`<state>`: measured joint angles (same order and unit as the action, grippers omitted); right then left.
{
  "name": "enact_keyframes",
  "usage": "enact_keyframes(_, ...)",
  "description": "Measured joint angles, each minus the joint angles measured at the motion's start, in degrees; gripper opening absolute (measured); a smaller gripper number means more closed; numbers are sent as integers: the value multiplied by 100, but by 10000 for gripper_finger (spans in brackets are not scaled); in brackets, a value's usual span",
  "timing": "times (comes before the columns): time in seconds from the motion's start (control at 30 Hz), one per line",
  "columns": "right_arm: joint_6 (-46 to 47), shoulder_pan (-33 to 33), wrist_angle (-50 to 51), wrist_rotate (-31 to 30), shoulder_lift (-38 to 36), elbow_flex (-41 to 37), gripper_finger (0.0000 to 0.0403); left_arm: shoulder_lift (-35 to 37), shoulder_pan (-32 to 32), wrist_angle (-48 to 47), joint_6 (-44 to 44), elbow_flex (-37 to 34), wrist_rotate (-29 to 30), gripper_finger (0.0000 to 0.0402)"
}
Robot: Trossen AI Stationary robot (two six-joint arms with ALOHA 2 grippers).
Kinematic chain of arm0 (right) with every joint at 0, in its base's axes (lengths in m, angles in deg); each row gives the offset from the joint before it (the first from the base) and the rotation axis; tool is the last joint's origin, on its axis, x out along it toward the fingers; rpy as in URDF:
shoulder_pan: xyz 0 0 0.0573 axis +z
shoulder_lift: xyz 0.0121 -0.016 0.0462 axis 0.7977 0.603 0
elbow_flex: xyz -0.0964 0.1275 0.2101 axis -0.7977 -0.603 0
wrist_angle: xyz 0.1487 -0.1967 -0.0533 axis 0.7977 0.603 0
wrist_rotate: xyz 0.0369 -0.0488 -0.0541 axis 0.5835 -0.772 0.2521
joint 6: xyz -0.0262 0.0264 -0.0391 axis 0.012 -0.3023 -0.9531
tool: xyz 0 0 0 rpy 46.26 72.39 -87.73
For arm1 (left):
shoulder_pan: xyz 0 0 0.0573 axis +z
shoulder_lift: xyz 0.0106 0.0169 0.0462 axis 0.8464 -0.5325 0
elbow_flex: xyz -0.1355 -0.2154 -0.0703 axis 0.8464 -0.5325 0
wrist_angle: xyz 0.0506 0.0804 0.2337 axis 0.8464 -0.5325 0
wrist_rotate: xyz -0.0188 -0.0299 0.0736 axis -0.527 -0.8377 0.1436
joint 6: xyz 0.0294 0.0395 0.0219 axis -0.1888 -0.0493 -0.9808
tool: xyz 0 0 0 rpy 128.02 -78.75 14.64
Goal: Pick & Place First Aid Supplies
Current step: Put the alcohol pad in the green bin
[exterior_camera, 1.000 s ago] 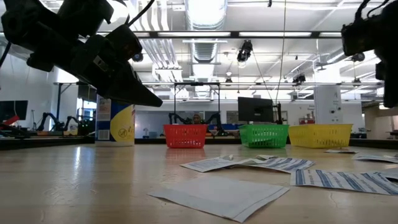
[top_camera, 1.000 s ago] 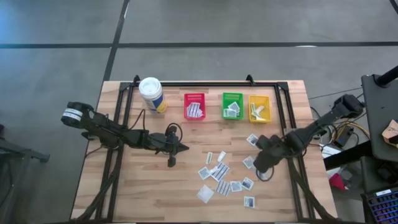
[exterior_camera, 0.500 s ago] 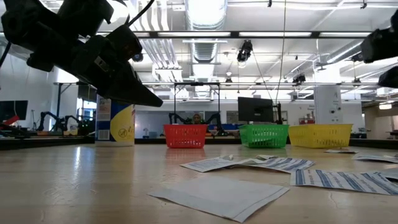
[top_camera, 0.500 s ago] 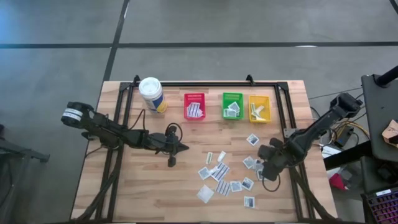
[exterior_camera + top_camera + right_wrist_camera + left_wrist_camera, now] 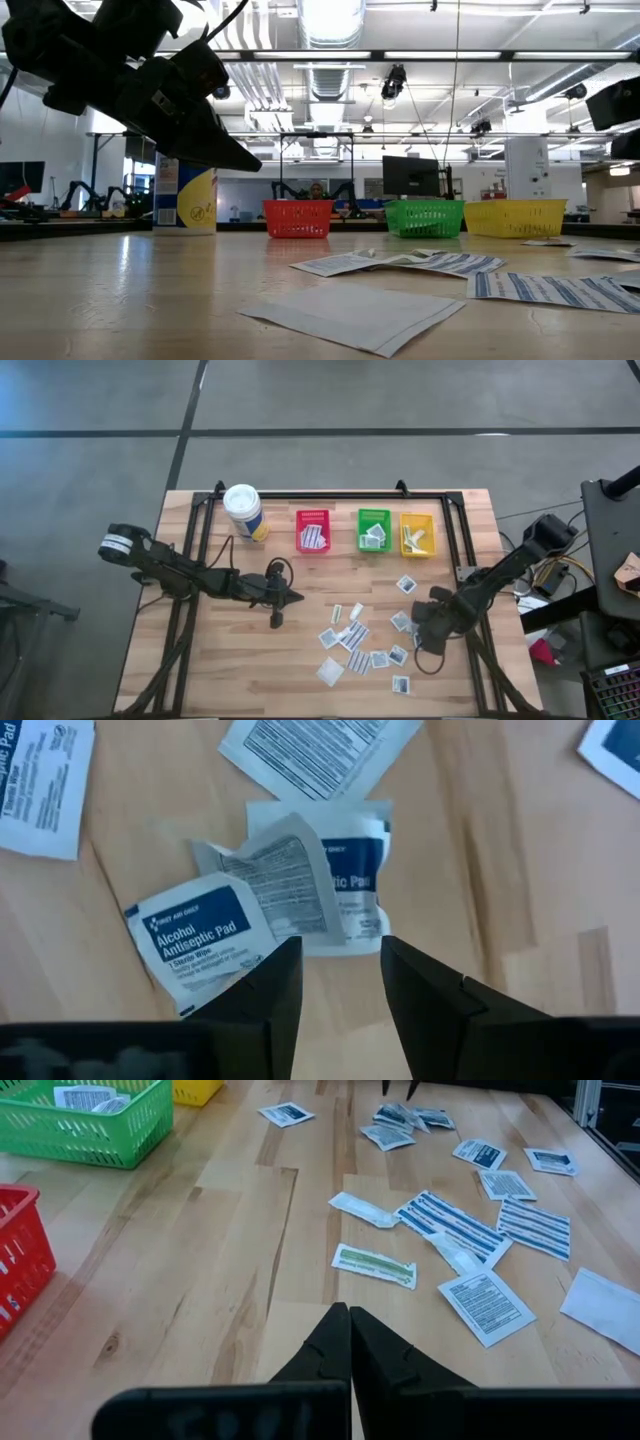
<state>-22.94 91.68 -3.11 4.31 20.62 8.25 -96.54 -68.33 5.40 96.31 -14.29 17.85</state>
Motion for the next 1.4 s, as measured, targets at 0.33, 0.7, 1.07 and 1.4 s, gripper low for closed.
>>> enact_keyframes(0.33, 73, -3, -296, 11, 475, -1, 137, 0, 0, 0, 0, 0, 0, 0)
enact_keyframes(0.7, 426, -42, -1001, 15, 568, -1, 137, 0, 4, 0, -2, 0, 2, 0)
enact_keyframes(1.07, 1382, -383, -1597, -319, 1236, 115, 137, 0, 7, 2, 0, 0, 2, 0)
enact_keyframes(1.4, 2414, -950, -1674, -1108, 1351, 358, 137, 0, 7, -1, 367, -4, -7, 0)
